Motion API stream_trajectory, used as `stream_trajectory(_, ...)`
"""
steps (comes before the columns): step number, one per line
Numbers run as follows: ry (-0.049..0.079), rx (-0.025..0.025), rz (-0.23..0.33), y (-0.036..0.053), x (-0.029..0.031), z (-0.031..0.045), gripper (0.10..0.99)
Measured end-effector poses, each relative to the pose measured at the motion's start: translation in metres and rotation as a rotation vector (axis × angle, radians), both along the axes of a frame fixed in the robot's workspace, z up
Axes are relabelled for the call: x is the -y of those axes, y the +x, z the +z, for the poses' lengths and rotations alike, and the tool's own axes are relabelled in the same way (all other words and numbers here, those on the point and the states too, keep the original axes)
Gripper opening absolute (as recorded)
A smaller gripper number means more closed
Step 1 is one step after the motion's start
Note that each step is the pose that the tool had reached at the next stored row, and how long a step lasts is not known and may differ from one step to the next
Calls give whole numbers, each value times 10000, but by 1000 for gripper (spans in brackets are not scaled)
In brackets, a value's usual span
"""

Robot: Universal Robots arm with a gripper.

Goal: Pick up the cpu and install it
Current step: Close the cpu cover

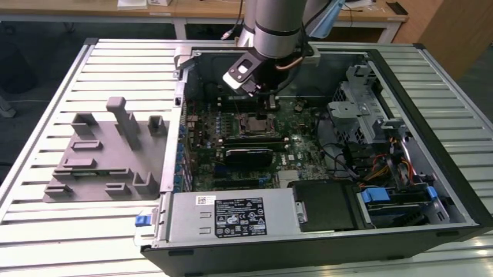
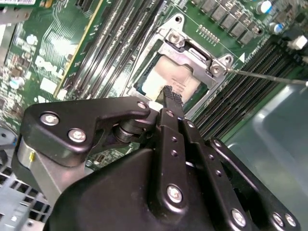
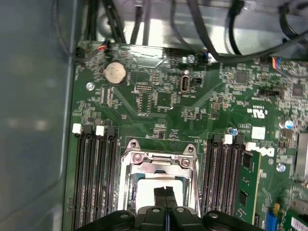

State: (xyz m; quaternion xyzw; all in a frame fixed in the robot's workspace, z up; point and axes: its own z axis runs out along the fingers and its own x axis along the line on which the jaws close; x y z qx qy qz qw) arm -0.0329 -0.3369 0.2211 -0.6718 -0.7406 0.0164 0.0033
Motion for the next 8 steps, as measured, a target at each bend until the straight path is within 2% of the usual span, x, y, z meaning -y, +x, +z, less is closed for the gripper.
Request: stream_trajectory(8,0,0,1452,0,0,-1,106)
